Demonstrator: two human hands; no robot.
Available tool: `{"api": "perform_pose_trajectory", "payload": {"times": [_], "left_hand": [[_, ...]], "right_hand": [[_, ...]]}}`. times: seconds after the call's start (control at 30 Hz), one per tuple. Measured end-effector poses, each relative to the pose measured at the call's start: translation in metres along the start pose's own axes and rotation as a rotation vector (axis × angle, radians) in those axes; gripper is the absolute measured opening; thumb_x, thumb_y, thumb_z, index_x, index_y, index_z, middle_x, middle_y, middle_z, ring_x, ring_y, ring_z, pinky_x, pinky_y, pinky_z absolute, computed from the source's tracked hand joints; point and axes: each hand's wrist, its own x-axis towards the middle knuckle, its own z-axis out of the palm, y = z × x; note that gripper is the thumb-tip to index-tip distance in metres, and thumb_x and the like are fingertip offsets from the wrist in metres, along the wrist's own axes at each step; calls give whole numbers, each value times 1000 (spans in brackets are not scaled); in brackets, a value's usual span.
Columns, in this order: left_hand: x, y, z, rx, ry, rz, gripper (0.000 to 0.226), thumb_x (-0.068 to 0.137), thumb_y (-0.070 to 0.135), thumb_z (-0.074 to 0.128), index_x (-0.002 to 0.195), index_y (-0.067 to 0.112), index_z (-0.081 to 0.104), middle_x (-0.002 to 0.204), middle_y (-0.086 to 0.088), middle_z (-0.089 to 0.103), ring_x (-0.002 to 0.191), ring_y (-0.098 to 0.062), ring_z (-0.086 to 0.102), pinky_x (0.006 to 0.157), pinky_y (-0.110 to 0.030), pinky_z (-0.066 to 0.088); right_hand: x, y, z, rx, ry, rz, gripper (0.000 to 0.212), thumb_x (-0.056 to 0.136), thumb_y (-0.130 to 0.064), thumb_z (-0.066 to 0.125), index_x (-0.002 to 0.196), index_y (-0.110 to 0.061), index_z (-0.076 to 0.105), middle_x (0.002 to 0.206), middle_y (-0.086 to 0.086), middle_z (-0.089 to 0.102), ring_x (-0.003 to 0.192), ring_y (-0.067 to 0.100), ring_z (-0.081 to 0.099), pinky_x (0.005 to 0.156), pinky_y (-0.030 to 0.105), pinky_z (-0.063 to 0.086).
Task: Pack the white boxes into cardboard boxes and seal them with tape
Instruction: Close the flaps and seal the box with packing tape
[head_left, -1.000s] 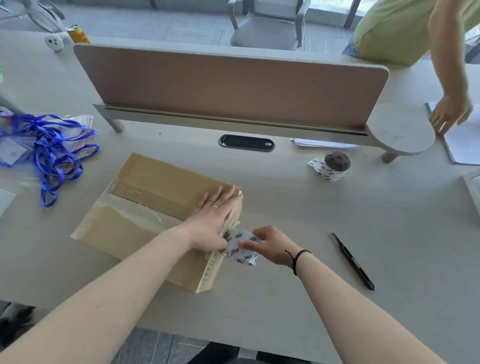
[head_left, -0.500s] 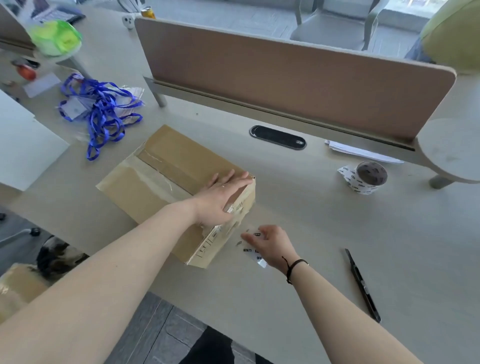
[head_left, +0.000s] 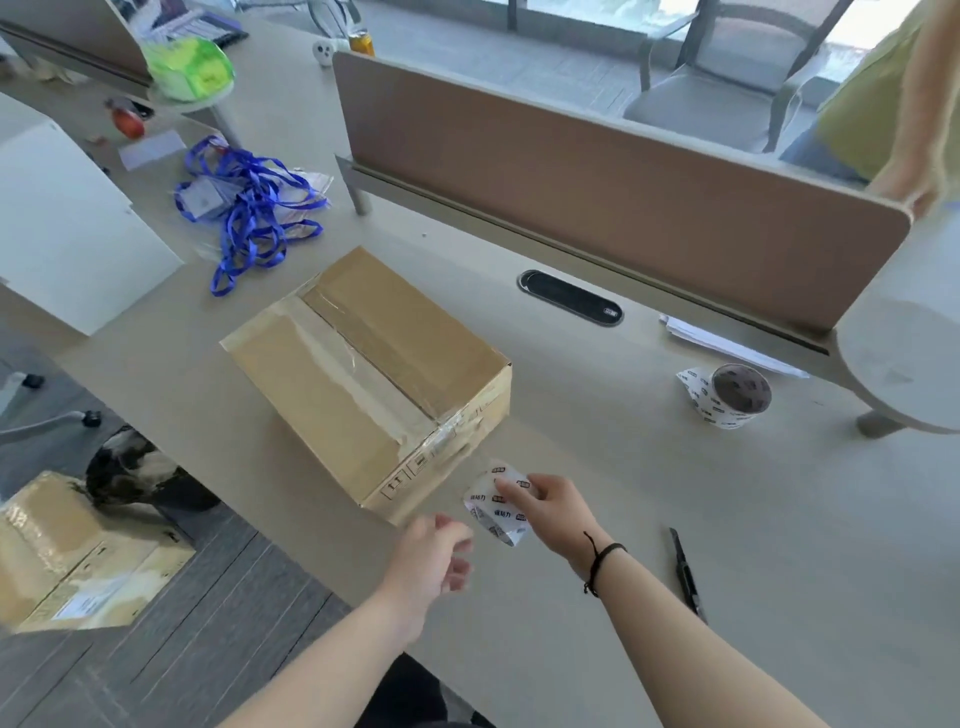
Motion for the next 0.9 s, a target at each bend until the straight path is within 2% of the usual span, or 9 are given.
{"api": "perform_pose_trajectory", "payload": {"times": [0.1,0.17,0.23,0.4,0.47,0.53,0.6,0.73,0.9], "left_hand": [[3,10,10,-375,-179,-99,30,95,21,63,123,25,53,98,-19,70,83,-33,66,87,-46,54],[4,14,16,-429,-238,-89,31,96,26,64,125,36,56,111,-19,73,96,-34,70,99,-48,52],[3,16,22,-407,-263,-72,30,97,29,63,127,35,58,119,-16,72,107,-31,70,103,-48,49],[9,8,27,-443,-192,-35,39,100,16,60,136,32,53,114,-6,76,103,-24,73,92,-41,54],[13,5,27,-448,-167,-20,43,100,15,59,139,31,51,113,-3,76,99,-21,74,88,-35,53],[16,2,29,-444,-142,-8,44,99,14,60,139,31,52,111,-1,77,98,-19,73,86,-34,52],[18,0,31,-456,-112,-2,45,97,11,61,136,32,54,110,-1,77,98,-20,73,84,-34,52],[19,0,37,-483,-81,3,41,97,8,60,131,31,57,117,-6,73,105,-24,70,85,-36,52],[18,3,39,-465,-65,12,36,96,9,60,126,31,61,115,-6,74,105,-23,70,82,-34,51]], "right_hand": [[-3,-2,-5,-15,-6,-7,45,93,-44,66,72,-15,39,59,-6,33,53,13,26,46,23,18],[-5,-2,-8,1,-15,1,44,94,-40,66,70,-17,38,59,-7,30,51,11,25,47,23,18],[-6,-1,-10,22,-26,3,40,94,-36,66,69,-17,41,59,-7,33,49,10,26,46,22,20],[-14,5,-15,74,-15,-5,32,94,-35,66,90,-4,66,70,-5,59,54,8,40,49,18,30],[-21,8,-20,122,12,-25,21,95,-34,67,96,-13,70,81,-9,70,57,3,51,52,15,36],[-27,17,-30,133,80,-22,13,94,-32,68,102,-21,69,95,-10,73,75,0,63,60,15,43],[-34,38,-48,73,217,37,18,92,-33,70,107,-25,66,102,-6,70,90,8,66,67,21,46],[-64,97,-94,-385,484,312,34,87,-39,68,113,-23,53,107,-7,53,93,16,54,74,31,41],[-85,143,-108,-494,458,483,37,87,-45,66,105,-20,45,105,-2,44,108,26,57,77,33,43]]}}
